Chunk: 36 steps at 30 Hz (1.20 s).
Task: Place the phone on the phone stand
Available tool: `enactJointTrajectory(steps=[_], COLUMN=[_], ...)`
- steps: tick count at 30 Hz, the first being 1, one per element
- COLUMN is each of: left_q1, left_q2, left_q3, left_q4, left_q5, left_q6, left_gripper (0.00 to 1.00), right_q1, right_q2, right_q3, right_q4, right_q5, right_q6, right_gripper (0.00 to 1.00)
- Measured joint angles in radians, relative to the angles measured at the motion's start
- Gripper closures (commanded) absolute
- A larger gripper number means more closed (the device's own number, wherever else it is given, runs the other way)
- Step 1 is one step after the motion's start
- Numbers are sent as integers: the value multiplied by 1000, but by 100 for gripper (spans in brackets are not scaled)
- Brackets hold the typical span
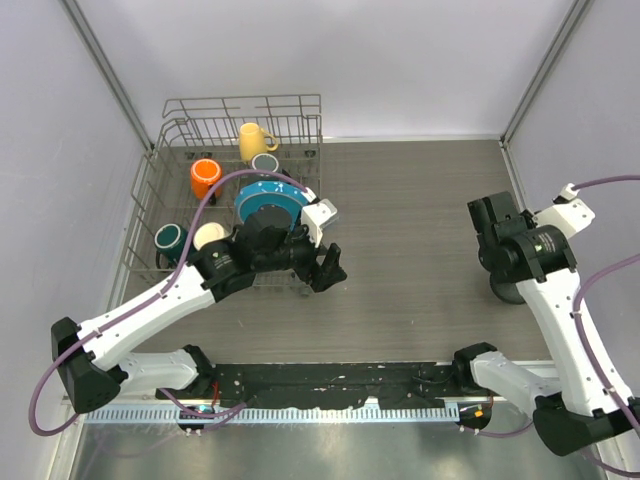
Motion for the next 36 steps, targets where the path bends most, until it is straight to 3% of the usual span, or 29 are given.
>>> enactJointTrajectory(steps=[9, 18, 26, 36], left_q1=[0, 0, 0, 0], left_q2=[0, 18, 37, 48], left_q3=[7, 10, 10, 11], left_q4=[-8, -18, -23, -25], left_q5=[-1, -8, -11, -16], left_q6=[-4, -6, -8, -23], left_gripper=[22, 22, 22, 22], right_q1=[-351, -610, -637, -637], right_q2=[34, 116, 129, 171], right_q3=[-40, -26, -41, -45], right_q4=[236, 303, 309, 318], right_q5=[-248, -398, -404, -305], right_q6=[-319, -304, -176, -94], right_gripper=[100, 100, 100, 100])
